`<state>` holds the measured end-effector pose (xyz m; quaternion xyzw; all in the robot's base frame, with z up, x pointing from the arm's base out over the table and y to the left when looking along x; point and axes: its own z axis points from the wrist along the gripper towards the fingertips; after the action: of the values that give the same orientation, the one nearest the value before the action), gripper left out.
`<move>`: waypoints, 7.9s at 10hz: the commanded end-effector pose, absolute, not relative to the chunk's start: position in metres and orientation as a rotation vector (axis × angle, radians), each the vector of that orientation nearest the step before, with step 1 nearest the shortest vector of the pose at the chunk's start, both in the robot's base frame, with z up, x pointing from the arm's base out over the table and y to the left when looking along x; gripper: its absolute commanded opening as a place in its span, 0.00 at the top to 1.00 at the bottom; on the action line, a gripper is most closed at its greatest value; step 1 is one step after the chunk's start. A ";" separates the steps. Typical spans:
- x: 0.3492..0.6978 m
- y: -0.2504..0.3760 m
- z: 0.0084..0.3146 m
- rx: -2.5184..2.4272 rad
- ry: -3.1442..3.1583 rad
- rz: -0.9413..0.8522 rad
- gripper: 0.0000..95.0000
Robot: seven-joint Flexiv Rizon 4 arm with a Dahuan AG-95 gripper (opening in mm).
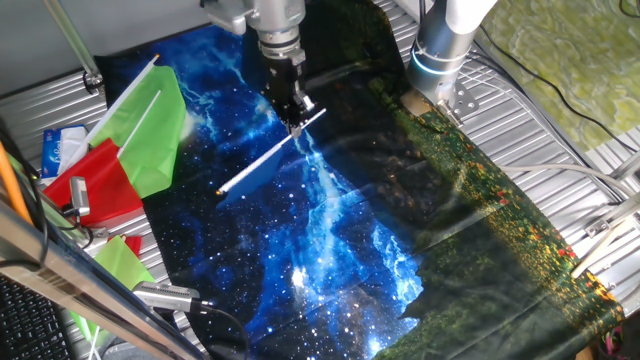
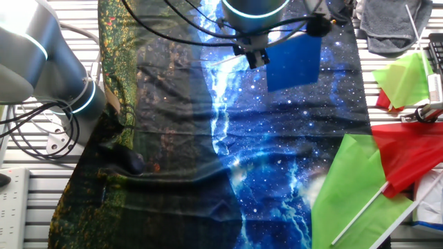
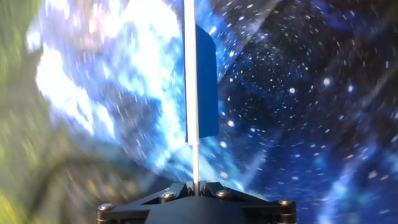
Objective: Wave the flag
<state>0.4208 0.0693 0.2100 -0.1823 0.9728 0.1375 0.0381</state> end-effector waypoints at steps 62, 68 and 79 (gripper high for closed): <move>0.380 0.082 0.257 -1.770 2.799 0.319 1.00; 0.376 0.079 0.260 -0.721 3.375 0.348 1.00; 0.373 0.078 0.260 -0.357 3.446 0.407 1.00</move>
<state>0.3757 0.0787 0.2593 -0.3472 0.9212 0.1042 -0.1412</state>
